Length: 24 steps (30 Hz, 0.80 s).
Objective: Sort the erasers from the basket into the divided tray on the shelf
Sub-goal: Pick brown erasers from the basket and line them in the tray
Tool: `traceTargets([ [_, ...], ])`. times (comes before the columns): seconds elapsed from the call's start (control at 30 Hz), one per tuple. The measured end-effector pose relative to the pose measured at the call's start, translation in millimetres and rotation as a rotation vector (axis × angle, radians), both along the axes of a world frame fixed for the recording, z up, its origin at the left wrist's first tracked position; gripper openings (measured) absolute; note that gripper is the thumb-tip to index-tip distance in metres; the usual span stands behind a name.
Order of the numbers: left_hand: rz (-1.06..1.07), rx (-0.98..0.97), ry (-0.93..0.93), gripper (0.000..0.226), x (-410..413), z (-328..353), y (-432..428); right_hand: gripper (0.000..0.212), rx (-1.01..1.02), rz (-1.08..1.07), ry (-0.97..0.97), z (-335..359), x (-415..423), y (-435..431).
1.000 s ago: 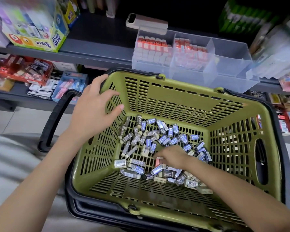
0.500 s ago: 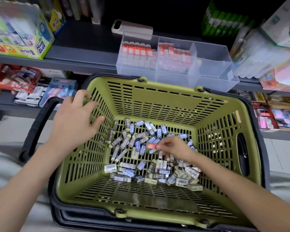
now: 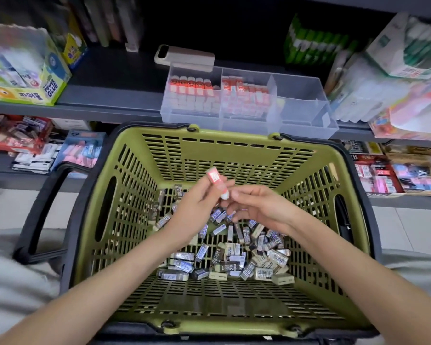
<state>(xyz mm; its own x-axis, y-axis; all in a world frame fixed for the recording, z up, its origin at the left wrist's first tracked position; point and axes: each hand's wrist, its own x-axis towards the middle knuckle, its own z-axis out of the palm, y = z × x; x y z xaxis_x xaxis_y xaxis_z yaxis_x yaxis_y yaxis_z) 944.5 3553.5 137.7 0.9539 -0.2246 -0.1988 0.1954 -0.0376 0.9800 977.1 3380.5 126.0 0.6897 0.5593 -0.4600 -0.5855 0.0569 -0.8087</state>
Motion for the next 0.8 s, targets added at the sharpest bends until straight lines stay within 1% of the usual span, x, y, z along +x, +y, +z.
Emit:
traceTargets([
  [0.03, 0.052, -0.061, 0.055, 0.02, 4, -1, 1, 0.024, -0.083, -0.015, 0.007, -6, 3, -10],
  [0.07, 0.105, -0.117, 0.11, 0.018, 8, -2, 4, 0.023, -0.24, -0.026, -0.018, -13, 6, -20],
  [0.13, 0.181, -0.212, 0.19, 0.017, 16, -3, 15, 0.012, -0.657, 0.006, -0.171, -33, 7, -36],
  [0.17, 0.203, -0.237, 0.209, 0.014, 19, -3, 20, 0.007, -0.81, 0.053, -0.249, -43, 6, -39],
  [0.2, 0.224, -0.245, 0.225, 0.011, 23, -2, 26, 0.004, -0.902, 0.111, -0.3, -53, 4, -37],
  [0.27, 0.272, -0.256, 0.269, 0.011, 29, 2, 34, 0.013, -1.053, 0.265, -0.356, -72, -4, -23],
  [0.33, 0.305, -0.314, 0.328, 0.013, 34, 5, 40, 0.029, -1.293, 0.425, -0.444, -91, -14, -7],
  [0.37, 0.316, -0.328, 0.354, 0.015, 36, 6, 43, 0.032, -1.389, 0.468, -0.501, -98, -18, -2],
  [0.4, 0.332, -0.33, 0.388, 0.015, 38, 6, 46, 0.031, -1.427, 0.473, -0.533, -103, -22, 1],
  [0.43, 0.356, -0.332, 0.436, 0.014, 40, 4, 49, 0.025, -1.416, 0.454, -0.53, -107, -23, 1],
  [0.5, 0.408, -0.345, 0.549, 0.014, 41, 0, 54, 0.02, -1.342, 0.371, -0.471, -107, -21, -5],
  [0.57, 0.402, -0.319, 0.638, 0.017, 41, -4, 54, 0.016, -1.295, 0.252, -0.43, -105, -19, -14],
  [0.63, 0.38, -0.3, 0.698, 0.02, 41, -7, 51, 0.023, -1.295, 0.128, -0.384, -102, -17, -21],
  [0.67, 0.375, -0.305, 0.721, 0.021, 40, -8, 48, 0.021, -1.295, 0.11, -0.356, -101, -15, -24],
  [0.73, 0.347, -0.298, 0.736, 0.02, 39, -10, 45, 0.007, -1.31, 0.17, -0.326, -98, -12, -27],
  [0.77, 0.325, -0.281, 0.73, 0.018, 39, -10, 43, 0.007, -1.327, 0.207, -0.335, -96, -11, -26],
  [0.8, 0.309, -0.267, 0.721, 0.017, 39, -10, 41, 0.014, -1.346, 0.238, -0.353, -96, -12, -25],
])
